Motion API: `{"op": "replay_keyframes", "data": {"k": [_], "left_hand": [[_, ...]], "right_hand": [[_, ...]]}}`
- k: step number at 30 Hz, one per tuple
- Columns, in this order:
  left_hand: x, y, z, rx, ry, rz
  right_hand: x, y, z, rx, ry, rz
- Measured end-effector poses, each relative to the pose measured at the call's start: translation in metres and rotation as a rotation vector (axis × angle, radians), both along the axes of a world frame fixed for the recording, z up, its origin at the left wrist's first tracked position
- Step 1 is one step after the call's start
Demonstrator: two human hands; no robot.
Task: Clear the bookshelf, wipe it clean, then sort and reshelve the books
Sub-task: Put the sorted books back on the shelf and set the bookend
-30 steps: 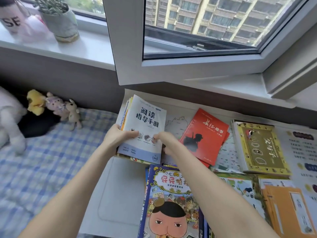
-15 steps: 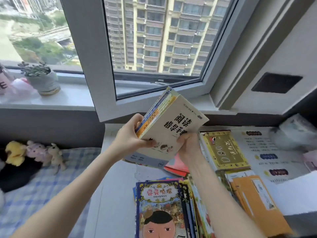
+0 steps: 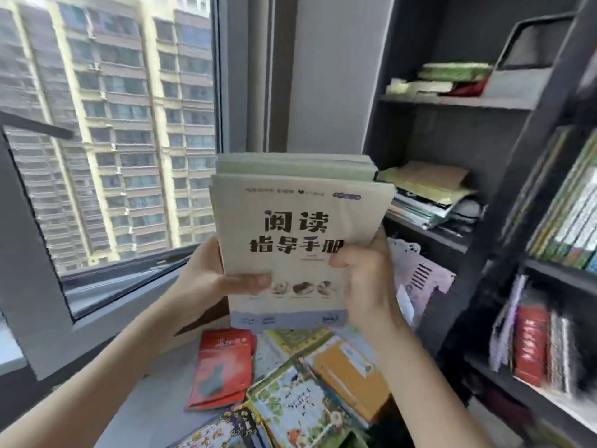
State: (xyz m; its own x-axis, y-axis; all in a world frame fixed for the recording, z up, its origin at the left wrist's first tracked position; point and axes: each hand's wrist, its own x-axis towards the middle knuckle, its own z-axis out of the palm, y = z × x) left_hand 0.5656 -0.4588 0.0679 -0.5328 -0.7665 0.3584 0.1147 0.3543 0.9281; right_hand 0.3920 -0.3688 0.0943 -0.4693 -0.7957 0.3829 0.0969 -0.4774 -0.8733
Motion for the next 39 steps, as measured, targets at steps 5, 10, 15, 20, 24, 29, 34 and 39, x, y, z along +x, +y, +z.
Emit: {"op": "replay_keyframes", "data": {"k": [5,10,15,20,24,29,34,39], "left_hand": [[-0.06,0.086,0.049,-0.136,0.19,-0.055],[-0.12,0.185,0.075,-0.224,0.297,-0.1],[-0.192,0.28,0.103,-0.235,0.295,-0.112],[-0.273,0.355,0.131,-0.253,0.271,0.063],[-0.333,0.401,0.153,-0.413,0.273,0.224],[-0.414,0.432,0.177,-0.708,0.482,0.335],[-0.486,0.432,0.209,-0.747,0.633,0.284],[-0.552,0.417,0.255,-0.718,0.739,0.179]], "right_hand": [[-0.042,0.096,0.045,-0.136,0.05,-0.118],[-0.089,0.203,0.074,-0.183,0.107,-0.218],[-0.152,0.307,0.111,-0.132,0.114,-0.332],[-0.197,0.391,0.135,0.21,0.422,-0.958],[-0.207,0.432,0.15,0.265,0.691,-1.125],[-0.232,0.435,0.19,0.337,0.772,-1.212],[-0.296,0.426,0.227,0.231,0.754,-1.442],[-0.351,0.406,0.273,0.23,0.806,-1.532]]}}
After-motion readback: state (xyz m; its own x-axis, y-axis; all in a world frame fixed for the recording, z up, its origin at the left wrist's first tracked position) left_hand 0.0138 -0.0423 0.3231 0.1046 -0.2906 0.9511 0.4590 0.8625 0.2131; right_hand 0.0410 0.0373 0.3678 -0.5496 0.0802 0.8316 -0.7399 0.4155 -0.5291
